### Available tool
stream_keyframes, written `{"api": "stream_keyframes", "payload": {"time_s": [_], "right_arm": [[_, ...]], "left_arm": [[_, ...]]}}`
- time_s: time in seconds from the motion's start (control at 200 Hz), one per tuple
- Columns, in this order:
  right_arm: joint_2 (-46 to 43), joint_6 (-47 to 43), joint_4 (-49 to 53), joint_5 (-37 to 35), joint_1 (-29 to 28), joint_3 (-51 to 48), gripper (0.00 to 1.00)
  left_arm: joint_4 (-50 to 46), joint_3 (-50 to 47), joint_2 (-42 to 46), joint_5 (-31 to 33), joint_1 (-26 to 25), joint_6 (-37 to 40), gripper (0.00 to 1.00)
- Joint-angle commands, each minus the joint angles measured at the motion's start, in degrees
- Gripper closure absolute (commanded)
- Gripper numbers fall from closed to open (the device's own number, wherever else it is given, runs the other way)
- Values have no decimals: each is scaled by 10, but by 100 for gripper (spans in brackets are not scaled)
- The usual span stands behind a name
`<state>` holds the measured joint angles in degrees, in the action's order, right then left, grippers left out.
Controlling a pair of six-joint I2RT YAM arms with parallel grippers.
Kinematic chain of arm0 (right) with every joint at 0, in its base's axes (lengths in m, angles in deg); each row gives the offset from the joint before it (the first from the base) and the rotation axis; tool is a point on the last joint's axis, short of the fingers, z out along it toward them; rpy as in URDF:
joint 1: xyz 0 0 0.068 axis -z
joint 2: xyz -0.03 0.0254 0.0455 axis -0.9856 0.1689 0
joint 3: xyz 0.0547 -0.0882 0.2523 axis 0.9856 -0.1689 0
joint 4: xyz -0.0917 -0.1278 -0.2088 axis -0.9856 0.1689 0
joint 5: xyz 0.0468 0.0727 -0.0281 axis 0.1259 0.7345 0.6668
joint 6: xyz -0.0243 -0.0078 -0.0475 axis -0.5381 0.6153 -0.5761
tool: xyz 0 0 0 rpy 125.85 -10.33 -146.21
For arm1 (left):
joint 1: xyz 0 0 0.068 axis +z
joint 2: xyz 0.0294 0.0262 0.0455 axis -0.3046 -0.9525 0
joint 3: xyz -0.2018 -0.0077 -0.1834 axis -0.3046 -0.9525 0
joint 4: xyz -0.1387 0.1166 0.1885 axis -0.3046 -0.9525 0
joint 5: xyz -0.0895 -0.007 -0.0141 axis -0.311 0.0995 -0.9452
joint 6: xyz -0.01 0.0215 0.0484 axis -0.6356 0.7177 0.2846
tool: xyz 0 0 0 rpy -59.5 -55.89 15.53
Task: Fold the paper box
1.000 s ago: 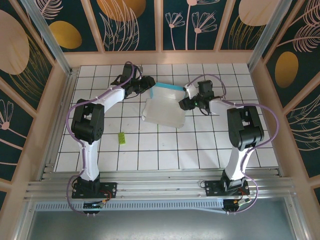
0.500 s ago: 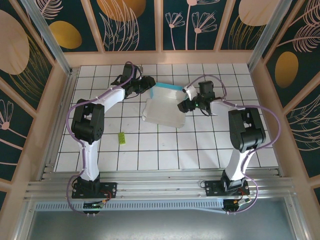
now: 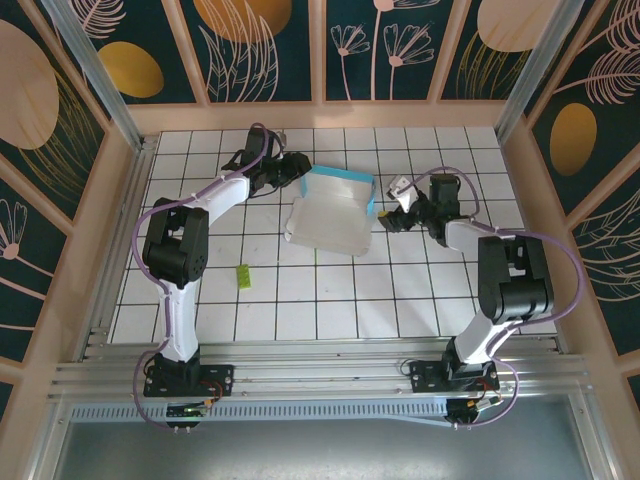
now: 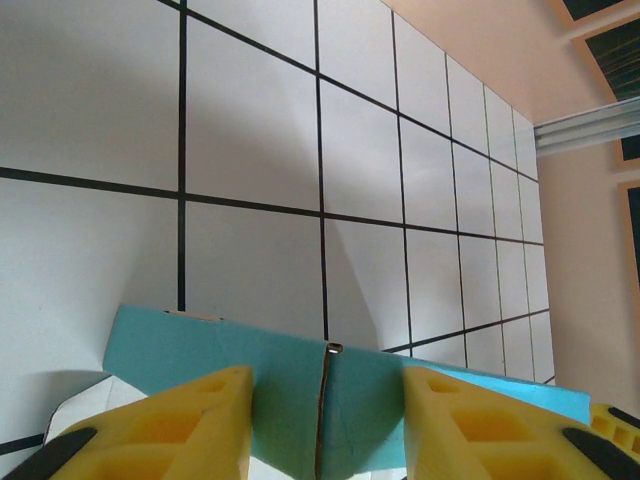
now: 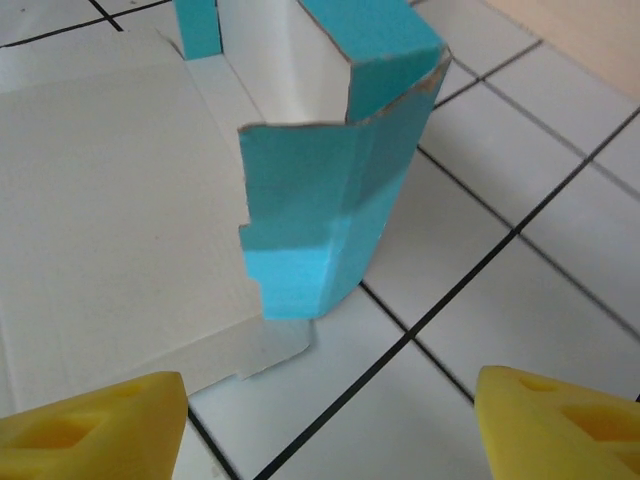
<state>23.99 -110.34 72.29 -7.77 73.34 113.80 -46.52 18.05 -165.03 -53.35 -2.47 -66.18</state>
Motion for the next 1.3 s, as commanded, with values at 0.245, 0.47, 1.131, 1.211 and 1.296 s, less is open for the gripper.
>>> {"api": "stream_keyframes", "payload": {"time_s": [0.245, 0.47, 1.131, 1.211, 1.296], "right_arm": [[64, -22, -106, 40, -8, 30, 38], [96, -6, -113, 21, -23, 59, 41], [148, 54, -128, -39, -65, 102, 59], [155, 61, -135, -83, -77, 103, 62], [161, 83, -143, -129, -87, 104, 63]], "left_arm": [[-23, -8, 2, -13, -5, 2, 61], [-23, -4, -2, -16, -5, 1, 61], [-25, -6, -1, -19, -6, 2, 61], [-24, -9, 2, -20, -6, 2, 61], [-23, -11, 3, -21, -5, 2, 61]]}}
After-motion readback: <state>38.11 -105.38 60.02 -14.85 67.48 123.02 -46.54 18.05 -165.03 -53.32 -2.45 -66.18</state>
